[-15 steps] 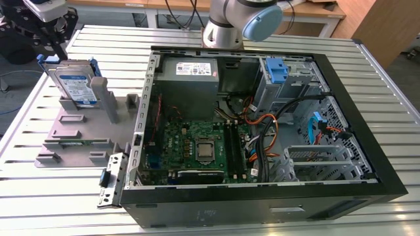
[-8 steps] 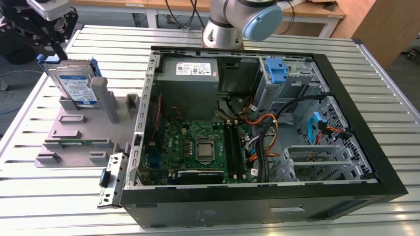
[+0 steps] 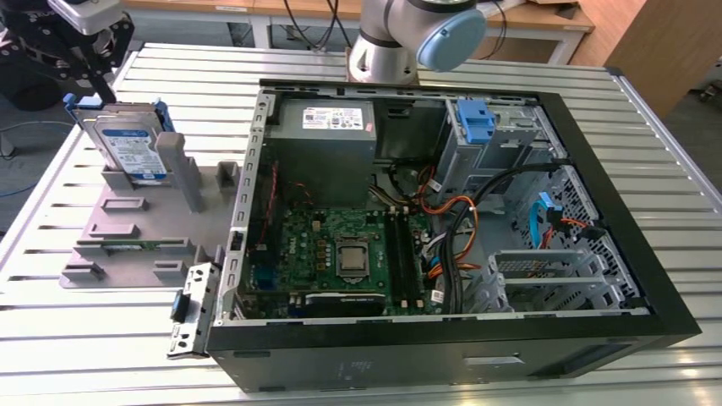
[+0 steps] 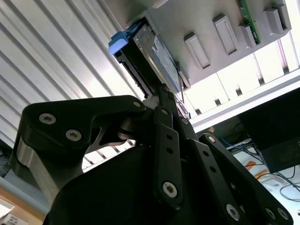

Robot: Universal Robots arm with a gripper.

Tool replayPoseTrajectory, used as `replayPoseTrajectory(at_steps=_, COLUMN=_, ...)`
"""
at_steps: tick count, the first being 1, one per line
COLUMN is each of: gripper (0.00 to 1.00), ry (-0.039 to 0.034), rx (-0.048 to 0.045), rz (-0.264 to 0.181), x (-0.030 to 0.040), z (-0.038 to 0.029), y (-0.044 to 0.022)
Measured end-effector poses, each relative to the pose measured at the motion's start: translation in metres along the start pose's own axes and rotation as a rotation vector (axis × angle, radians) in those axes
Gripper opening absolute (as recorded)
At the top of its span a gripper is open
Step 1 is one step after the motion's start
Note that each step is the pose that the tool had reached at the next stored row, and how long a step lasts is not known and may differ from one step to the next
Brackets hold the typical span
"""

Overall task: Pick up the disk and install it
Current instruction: 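Pick up the disk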

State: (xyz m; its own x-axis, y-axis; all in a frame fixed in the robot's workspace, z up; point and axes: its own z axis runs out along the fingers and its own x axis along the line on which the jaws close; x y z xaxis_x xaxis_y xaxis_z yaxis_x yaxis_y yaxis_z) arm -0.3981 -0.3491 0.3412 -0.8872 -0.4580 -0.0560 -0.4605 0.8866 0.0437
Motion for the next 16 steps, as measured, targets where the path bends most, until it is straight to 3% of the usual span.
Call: replayPoseTrajectory(at_steps=16, gripper=0.11, ry=0.0114, rx=-0.0146, rz=-0.262, x=0.0, z=0.0, y=0.0)
